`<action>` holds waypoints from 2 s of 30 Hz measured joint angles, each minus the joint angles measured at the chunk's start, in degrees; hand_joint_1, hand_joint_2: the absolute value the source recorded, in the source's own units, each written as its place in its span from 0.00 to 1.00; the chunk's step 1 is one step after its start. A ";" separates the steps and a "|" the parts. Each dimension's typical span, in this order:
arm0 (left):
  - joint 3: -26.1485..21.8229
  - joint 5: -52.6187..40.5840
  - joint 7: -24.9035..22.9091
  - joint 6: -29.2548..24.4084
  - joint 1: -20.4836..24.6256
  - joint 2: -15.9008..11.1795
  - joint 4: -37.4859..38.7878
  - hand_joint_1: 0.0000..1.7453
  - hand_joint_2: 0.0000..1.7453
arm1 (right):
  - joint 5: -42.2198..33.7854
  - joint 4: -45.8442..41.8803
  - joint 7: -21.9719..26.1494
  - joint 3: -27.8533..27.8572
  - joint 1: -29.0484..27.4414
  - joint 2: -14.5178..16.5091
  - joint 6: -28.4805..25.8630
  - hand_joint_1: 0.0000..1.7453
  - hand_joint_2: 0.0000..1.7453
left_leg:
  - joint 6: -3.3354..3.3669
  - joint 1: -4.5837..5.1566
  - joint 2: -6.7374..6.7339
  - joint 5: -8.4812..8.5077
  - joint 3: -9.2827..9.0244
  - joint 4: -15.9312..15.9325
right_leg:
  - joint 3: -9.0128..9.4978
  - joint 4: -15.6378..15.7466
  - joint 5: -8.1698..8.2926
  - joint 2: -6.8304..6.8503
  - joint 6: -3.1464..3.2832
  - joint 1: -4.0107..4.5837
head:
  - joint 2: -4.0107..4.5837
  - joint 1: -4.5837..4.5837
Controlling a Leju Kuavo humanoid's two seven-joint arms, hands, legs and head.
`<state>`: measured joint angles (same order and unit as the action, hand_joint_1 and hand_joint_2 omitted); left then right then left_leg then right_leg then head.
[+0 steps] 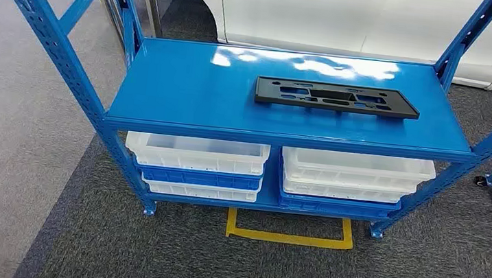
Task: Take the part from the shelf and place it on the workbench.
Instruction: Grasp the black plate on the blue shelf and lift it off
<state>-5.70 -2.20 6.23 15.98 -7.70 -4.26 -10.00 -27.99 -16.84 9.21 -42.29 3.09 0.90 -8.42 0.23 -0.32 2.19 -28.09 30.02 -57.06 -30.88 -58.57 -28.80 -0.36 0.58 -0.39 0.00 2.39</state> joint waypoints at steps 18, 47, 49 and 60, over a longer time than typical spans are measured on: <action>-5.22 2.24 1.89 2.93 -0.70 0.61 4.01 0.00 0.00 | 9.44 -13.21 13.59 -0.16 1.02 -6.74 -6.57 0.00 0.00 | 0.03 0.11 -0.01 -0.03 0.02 -0.08 | 0.00 0.06 0.01 -0.02 -0.02 -0.13 | 0.00 0.00; -9.30 4.00 5.05 6.31 -2.40 -0.43 9.20 0.00 0.00 | 62.66 -67.76 18.33 15.62 14.38 -26.99 -17.06 0.00 0.00 | 0.20 0.26 -0.11 0.15 0.03 -0.13 | -0.11 0.01 0.18 -0.10 -0.28 -0.32 | 0.00 0.01; -9.46 4.38 5.05 6.00 -2.38 0.06 9.27 0.00 0.00 | 63.51 -68.91 18.32 15.66 15.34 -26.99 -16.84 0.00 0.00 | 0.21 0.27 -0.08 0.15 0.05 -0.14 | -0.11 0.02 0.18 -0.08 -0.28 -0.35 | 0.00 0.01; -9.64 5.32 4.88 5.17 -2.37 1.58 9.45 0.00 0.00 | 68.98 -70.38 15.77 14.46 17.44 -26.99 -16.76 0.00 0.00 | 0.23 0.27 -0.06 0.13 0.12 -0.14 | -0.12 0.03 0.18 -0.03 -0.29 -0.34 | 0.00 0.01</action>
<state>-15.34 3.12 11.11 21.15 -10.07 -2.68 -0.55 40.99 -87.22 24.98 -27.83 20.53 -26.10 -25.18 0.47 -0.05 2.13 -27.95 30.15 -57.20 -30.99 -58.54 -28.62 -0.39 0.30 -0.73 0.00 2.40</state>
